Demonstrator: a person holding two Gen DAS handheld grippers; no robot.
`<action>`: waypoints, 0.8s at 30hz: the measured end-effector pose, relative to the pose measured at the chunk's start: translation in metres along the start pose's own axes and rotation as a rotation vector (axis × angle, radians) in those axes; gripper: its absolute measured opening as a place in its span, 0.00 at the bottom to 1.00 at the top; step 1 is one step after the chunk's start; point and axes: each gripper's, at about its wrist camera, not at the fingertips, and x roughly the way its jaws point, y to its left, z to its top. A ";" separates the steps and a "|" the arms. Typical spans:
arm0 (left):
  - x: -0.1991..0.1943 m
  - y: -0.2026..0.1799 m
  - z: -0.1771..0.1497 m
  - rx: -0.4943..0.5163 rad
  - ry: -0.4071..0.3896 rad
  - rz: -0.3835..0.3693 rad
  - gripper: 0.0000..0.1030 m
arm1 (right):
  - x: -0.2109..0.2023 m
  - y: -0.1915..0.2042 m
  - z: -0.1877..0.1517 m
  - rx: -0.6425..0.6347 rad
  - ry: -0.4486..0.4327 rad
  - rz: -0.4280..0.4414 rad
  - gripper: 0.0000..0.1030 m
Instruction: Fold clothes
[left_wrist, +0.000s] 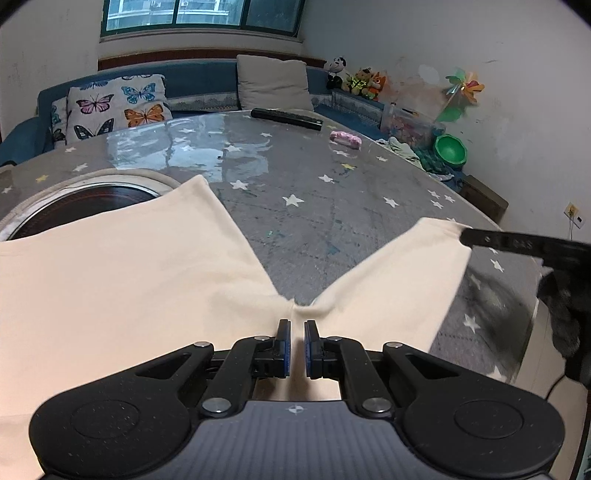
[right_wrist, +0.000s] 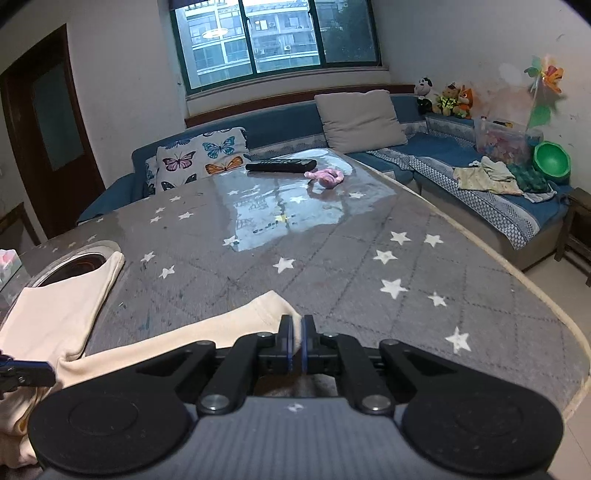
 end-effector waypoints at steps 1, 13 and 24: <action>0.002 0.000 0.001 -0.004 0.000 -0.001 0.08 | 0.000 -0.001 -0.001 0.005 0.002 0.004 0.04; 0.013 -0.002 0.004 -0.012 0.007 0.010 0.08 | 0.001 -0.005 -0.009 0.033 0.033 0.046 0.26; 0.013 -0.005 0.004 0.002 0.005 0.013 0.08 | 0.003 -0.004 -0.015 0.018 -0.006 0.002 0.16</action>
